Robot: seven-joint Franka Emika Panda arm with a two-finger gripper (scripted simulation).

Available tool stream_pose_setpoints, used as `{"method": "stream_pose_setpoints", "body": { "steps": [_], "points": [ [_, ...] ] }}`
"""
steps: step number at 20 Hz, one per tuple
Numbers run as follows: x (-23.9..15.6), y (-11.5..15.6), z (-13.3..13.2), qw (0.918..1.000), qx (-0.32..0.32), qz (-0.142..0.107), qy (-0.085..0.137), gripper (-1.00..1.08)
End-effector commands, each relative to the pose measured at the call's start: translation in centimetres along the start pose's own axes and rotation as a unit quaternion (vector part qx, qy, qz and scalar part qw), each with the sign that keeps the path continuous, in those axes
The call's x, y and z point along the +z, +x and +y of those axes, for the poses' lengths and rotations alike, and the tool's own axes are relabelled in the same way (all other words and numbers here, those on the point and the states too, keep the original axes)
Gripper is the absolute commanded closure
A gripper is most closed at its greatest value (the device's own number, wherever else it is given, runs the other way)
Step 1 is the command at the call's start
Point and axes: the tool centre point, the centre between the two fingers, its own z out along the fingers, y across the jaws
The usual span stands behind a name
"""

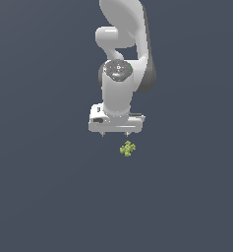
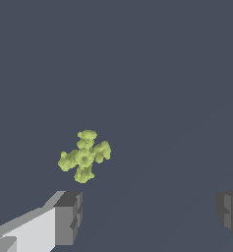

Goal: Pick up the object and move it to a goal position.

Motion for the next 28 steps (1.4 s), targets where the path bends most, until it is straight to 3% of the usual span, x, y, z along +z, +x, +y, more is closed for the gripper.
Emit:
{"method": "stream_pose_setpoints", "body": {
  "steps": [1,17,28],
  "points": [
    [0.0,0.0,0.0,1.0,0.0,0.0,0.0,-0.92],
    [-0.1,0.6,0.8,1.0,0.001,0.006,0.004,-0.92],
    [1.0,0.6,-0.5,0.9983,0.057,0.006,0.008,-0.92]
  ]
}}
